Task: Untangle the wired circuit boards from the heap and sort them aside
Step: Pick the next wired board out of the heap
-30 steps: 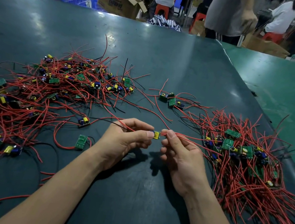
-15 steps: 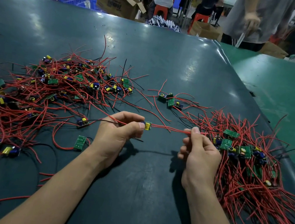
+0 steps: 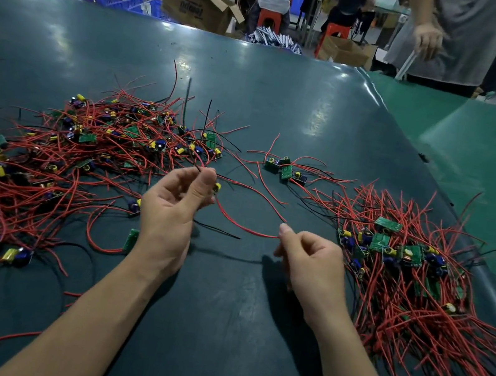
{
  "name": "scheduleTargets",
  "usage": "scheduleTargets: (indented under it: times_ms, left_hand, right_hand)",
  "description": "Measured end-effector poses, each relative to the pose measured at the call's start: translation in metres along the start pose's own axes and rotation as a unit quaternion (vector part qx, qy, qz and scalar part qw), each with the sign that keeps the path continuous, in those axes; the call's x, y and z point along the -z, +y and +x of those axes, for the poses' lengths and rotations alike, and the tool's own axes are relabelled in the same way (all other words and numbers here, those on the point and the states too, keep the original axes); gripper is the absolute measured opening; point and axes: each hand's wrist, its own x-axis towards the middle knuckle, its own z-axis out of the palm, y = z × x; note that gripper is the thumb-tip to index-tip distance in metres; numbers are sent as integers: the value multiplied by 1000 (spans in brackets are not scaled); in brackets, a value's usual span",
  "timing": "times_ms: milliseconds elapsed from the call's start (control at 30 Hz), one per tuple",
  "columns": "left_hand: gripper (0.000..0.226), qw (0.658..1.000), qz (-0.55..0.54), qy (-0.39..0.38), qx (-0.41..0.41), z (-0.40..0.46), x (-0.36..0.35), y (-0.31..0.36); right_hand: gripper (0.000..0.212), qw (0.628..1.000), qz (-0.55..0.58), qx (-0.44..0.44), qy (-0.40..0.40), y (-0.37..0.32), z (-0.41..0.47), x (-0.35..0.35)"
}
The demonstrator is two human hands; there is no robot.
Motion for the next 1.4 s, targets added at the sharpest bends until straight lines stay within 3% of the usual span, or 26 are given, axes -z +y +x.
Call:
scheduleTargets:
  times_ms: [100,200,367,500,733,867,1100,1400]
  left_hand:
    - [39,998,-46,-13,32,2,3,8]
    - [40,997,-25,-46,48,0,4,14]
    - [24,960,131,-213,125,-19,-2,8]
    - [14,917,183,-304,184,-31,-7,-1]
    - [23,922,209,-289,148,-27,-8,-2]
    - [28,926,217,-270,151,-24,-6,-3]
    - [29,913,219,-302,165,-24,-3,1]
    - [22,898,223,-344,158,-23,1,1]
  right_hand:
    - [59,998,-46,40,28,0,-1,-4]
    - [55,999,8,17,42,2,1,-1]
    - [39,972,179,-36,-145,-2,-5,-6]
    - [31,966,184,-11,-180,-2,-8,-4]
    - [31,973,206,-33,-96,-4,-6,-6]
    - [20,962,268,-54,-4,-4,2,-1]
    - [33,943,300,-48,138,-4,11,9]
    - [40,927,331,-58,167,-4,14,11]
